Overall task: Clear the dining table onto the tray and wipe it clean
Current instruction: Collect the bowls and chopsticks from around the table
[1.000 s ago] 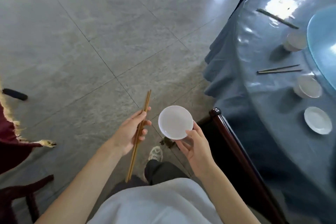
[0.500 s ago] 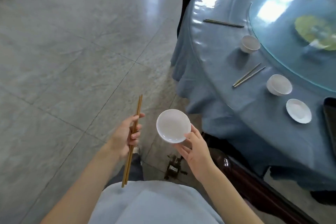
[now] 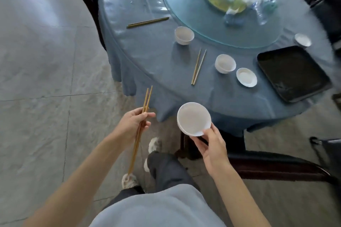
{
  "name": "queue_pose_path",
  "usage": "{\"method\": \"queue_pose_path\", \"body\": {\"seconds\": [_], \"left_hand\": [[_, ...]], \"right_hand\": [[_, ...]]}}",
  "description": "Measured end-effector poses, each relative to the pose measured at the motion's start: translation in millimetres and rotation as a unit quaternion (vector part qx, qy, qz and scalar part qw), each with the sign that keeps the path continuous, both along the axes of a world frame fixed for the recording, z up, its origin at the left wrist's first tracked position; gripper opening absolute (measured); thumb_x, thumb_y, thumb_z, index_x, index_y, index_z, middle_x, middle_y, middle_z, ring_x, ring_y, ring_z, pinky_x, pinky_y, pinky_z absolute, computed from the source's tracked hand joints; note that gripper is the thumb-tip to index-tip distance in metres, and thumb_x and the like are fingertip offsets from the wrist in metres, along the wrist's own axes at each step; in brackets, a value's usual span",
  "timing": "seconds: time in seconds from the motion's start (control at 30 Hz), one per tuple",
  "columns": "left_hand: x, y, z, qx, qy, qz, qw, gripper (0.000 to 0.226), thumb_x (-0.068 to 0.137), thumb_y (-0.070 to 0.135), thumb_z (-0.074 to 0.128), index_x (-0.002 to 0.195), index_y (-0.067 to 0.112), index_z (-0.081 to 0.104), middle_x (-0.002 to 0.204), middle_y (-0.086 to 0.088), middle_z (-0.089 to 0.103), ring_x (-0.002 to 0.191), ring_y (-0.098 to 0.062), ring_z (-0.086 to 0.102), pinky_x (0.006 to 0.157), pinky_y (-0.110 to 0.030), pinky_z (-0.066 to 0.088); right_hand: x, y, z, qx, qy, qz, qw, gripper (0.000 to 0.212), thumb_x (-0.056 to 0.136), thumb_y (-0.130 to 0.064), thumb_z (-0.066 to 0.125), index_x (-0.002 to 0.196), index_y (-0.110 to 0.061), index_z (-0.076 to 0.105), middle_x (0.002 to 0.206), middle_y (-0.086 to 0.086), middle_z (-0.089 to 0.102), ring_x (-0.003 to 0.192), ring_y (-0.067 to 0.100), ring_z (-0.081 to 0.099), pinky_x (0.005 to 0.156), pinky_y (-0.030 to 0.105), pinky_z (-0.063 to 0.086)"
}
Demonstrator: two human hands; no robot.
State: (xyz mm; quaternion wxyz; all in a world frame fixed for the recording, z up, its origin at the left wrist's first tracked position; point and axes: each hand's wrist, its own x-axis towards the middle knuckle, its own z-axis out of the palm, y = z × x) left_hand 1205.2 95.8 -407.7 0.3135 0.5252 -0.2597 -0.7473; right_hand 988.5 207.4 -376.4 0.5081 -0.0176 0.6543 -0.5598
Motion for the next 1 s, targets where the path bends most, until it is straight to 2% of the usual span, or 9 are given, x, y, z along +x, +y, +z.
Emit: {"method": "queue_pose_path", "body": {"seconds": [0.1, 0.2, 0.4, 0.53, 0.63, 0.77, 0.9, 1.0], "left_hand": [[-29.5, -36.8, -1.4, -0.022, -0.007, -0.035, 0.999, 0.017, 0.104, 0.002, 0.047, 0.101, 0.006, 0.063, 0.103, -0.008, 0.074, 0.050, -0.006, 0.058, 0.049, -0.015, 0.051], [-61.3, -76.2, -4.1, -0.034, -0.012, -0.056, 0.998, 0.017, 0.103, 0.003, 0.051, 0.094, 0.006, 0.065, 0.099, -0.009, 0.074, 0.055, -0.009, 0.057, 0.052, -0.015, 0.053], [-142.1, -173.0, -20.4, -0.066, -0.097, -0.085, 0.989, 0.006, 0.098, 0.004, 0.062, 0.097, 0.009, 0.066, 0.079, -0.006, 0.063, 0.060, -0.010, 0.058, 0.055, -0.017, 0.055], [-203.7, -231.6, -36.6, -0.093, -0.169, -0.150, 0.970, 0.012, 0.099, 0.007, 0.061, 0.108, 0.003, 0.067, 0.072, -0.004, 0.060, 0.054, -0.009, 0.053, 0.058, -0.019, 0.053], [-245.5, -267.0, -47.8, -0.098, -0.222, -0.167, 0.956, 0.015, 0.097, 0.013, 0.063, 0.107, 0.004, 0.070, 0.062, 0.004, 0.059, 0.050, -0.007, 0.053, 0.064, -0.026, 0.048], [-294.1, -304.5, -60.1, -0.099, -0.276, -0.159, 0.943, 0.013, 0.094, 0.021, 0.064, 0.089, 0.021, 0.075, 0.064, 0.003, 0.064, 0.060, -0.015, 0.056, 0.067, -0.027, 0.047], [-321.2, -321.6, -64.6, -0.128, -0.358, -0.162, 0.911, 0.019, 0.094, 0.020, 0.061, 0.077, 0.020, 0.069, 0.072, -0.002, 0.066, 0.071, -0.018, 0.057, 0.073, -0.029, 0.046], [-335.3, -333.3, -69.6, -0.132, -0.394, -0.165, 0.894, 0.021, 0.096, 0.020, 0.060, 0.076, 0.023, 0.065, 0.076, -0.005, 0.067, 0.079, -0.022, 0.059, 0.075, -0.027, 0.041]], "right_hand": [[-25.2, -16.4, 0.6, 0.000, 0.007, -0.078, 0.997, 0.032, 0.099, -0.011, 0.062, 0.129, -0.021, 0.068, 0.129, 0.005, 0.069, 0.112, 0.020, 0.071, 0.090, 0.036, 0.062], [-55.0, -38.2, -3.5, -0.008, 0.008, -0.140, 0.990, 0.032, 0.098, -0.011, 0.062, 0.129, -0.019, 0.065, 0.131, 0.008, 0.067, 0.112, 0.022, 0.071, 0.091, 0.036, 0.062], [-124.6, -115.8, -15.2, -0.035, 0.000, -0.205, 0.978, 0.034, 0.097, -0.006, 0.060, 0.129, -0.015, 0.065, 0.123, 0.009, 0.072, 0.102, 0.017, 0.071, 0.076, 0.027, 0.063], [-175.7, -176.4, -29.3, -0.017, 0.011, -0.223, 0.975, 0.032, 0.097, -0.006, 0.057, 0.124, -0.018, 0.070, 0.121, 0.005, 0.072, 0.104, 0.016, 0.069, 0.076, 0.025, 0.062], [-210.2, -216.0, -32.7, 0.005, 0.024, -0.218, 0.976, 0.028, 0.097, -0.005, 0.056, 0.115, -0.019, 0.074, 0.105, -0.003, 0.074, 0.095, 0.011, 0.068, 0.073, 0.021, 0.061], [-248.0, -260.9, -41.4, 0.017, 0.023, -0.208, 0.978, 0.031, 0.096, -0.002, 0.056, 0.111, -0.022, 0.076, 0.105, -0.008, 0.076, 0.096, 0.008, 0.070, 0.074, 0.022, 0.061], [-266.0, -283.5, -51.2, 0.041, 0.023, -0.198, 0.979, 0.032, 0.095, -0.003, 0.060, 0.118, -0.020, 0.076, 0.115, -0.007, 0.076, 0.104, 0.011, 0.071, 0.076, 0.024, 0.062], [-276.6, -293.1, -57.0, 0.053, 0.036, -0.191, 0.979, 0.033, 0.095, -0.003, 0.063, 0.118, -0.023, 0.076, 0.110, -0.015, 0.077, 0.103, 0.007, 0.072, 0.078, 0.022, 0.061]]}}
